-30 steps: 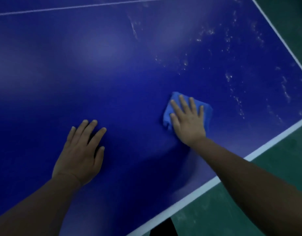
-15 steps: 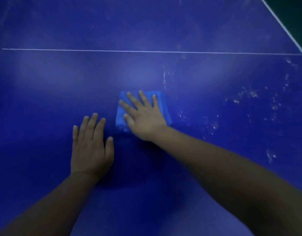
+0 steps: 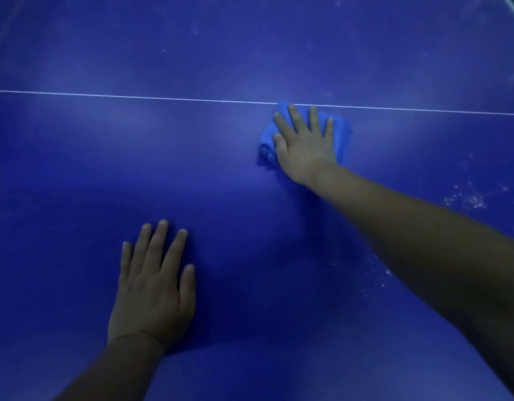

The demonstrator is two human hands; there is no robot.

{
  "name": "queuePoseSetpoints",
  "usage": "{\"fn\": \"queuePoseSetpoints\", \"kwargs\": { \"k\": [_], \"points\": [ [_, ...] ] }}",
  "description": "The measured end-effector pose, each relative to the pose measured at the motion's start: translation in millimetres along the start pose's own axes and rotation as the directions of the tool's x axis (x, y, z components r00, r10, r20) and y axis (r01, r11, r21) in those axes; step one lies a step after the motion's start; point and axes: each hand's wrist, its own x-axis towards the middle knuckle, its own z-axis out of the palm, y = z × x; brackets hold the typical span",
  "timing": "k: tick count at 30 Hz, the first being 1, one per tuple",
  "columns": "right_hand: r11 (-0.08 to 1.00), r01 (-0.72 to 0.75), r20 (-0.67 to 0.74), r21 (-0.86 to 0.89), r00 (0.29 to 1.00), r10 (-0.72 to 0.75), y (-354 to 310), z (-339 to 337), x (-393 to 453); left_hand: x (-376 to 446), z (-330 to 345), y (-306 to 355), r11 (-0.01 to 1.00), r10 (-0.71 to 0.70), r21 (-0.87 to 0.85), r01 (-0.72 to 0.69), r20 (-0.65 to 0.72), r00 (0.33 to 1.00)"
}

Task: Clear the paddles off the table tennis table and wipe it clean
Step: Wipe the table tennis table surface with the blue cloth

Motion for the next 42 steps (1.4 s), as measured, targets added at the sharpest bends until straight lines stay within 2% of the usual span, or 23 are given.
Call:
{"fn": "queuePoseSetpoints", "kwargs": {
  "k": [2,5,6,8,10,11,16,18,20,22,23,25,27,29,31,33,34,36,37,39,40,41,42],
  "points": [
    [0.99,0.141,-0.059,0.0,0.988,-0.141,-25,12,-32,0,0,1,1.0,0.008,-0.01,-0.008,-0.013,1.0],
    [0.92,0.391,-0.091,-0.013,0.916,-0.39,-38,21,-64,2,-1,1,1.0,0.019,-0.004,-0.019,-0.011,1.0],
    [0.929,0.371,-0.071,-0.021,0.926,-0.371,-30,17,-50,2,-1,1,1.0,0.022,0.006,-0.022,-0.006,1.0],
    [0.99,0.142,-0.018,-0.025,0.99,-0.142,-9,4,-12,1,-1,1,1.0,0.024,0.01,-0.024,-0.006,1.0],
    [0.998,-0.064,-0.006,-0.015,0.998,0.064,-3,5,2,2,-1,1,1.0,0.029,0.003,-0.029,-0.017,0.999],
    [0.996,-0.086,-0.041,-0.005,0.995,0.086,-15,8,-2,2,-1,1,0.999,0.033,0.002,-0.033,-0.019,0.999],
    [0.972,0.226,-0.109,0.069,0.97,-0.218,-132,15,-27,3,-2,2,0.999,0.042,0.006,-0.042,-0.031,0.999],
    [0.962,0.265,-0.047,0.064,0.964,-0.262,-128,6,1,2,-1,3,0.999,0.039,0.019,-0.038,-0.022,0.999],
    [0.988,0.155,-0.066,-0.022,0.986,-0.156,-74,10,24,2,-2,2,0.999,0.036,0.02,-0.036,0.003,0.999],
    [0.994,-0.101,-0.119,-0.039,0.988,0.096,14,8,36,1,-2,1,0.999,0.025,0.022,-0.025,0.027,0.999],
    [0.967,-0.253,-0.124,0.001,0.96,0.251,59,2,36,1,-3,1,1.0,0.021,0.019,-0.022,0.033,0.999],
    [0.834,-0.533,-0.048,0.141,0.838,0.544,116,-11,30,2,-4,2,1.0,0.021,0.012,-0.021,0.032,0.999],
    [0.764,-0.617,-0.02,0.189,0.776,0.631,115,-13,26,2,-4,1,0.999,0.028,0.019,-0.028,0.036,0.999],
    [0.884,-0.45,-0.111,0.122,0.879,0.463,67,-3,17,3,-3,2,0.999,0.029,0.028,-0.03,0.033,0.999],
    [0.995,-0.096,-0.107,0.032,0.989,0.099,10,9,-2,3,-3,2,0.999,0.026,0.031,-0.027,0.026,0.999],
    [0.987,0.163,0.002,-0.009,0.987,-0.163,0,12,-12,4,-3,2,0.999,0.023,0.028,-0.024,0.017,1.0],
    [0.987,0.156,0.024,-0.033,0.988,-0.155,21,6,-6,4,-3,2,0.999,0.025,0.021,-0.025,0.014,1.0],
    [0.991,-0.11,-0.082,-0.072,0.991,0.105,88,-1,12,5,-4,3,1.0,0.025,0.011,-0.026,0.012,1.0],
    [0.952,-0.306,-0.112,-0.022,0.947,0.301,125,-6,19,5,-4,4,1.0,0.025,0.008,-0.025,0.014,1.0],
    [0.774,-0.615,-0.042,0.15,0.778,0.627,169,-15,24,4,-4,4,1.0,0.022,0.007,-0.022,0.025,0.999],
    [0.725,-0.662,-0.015,0.189,0.736,0.676,168,-15,21,4,-4,3,1.0,0.017,0.012,-0.018,0.037,0.999],
    [0.75,-0.639,-0.027,0.17,0.758,0.652,152,-13,17,4,-4,2,1.0,0.012,0.013,-0.012,0.047,0.999],
    [0.829,-0.543,-0.061,0.133,0.831,0.553,126,-7,10,4,-3,1,1.0,0.006,0.013,-0.007,0.051,0.999]
  ]
}}
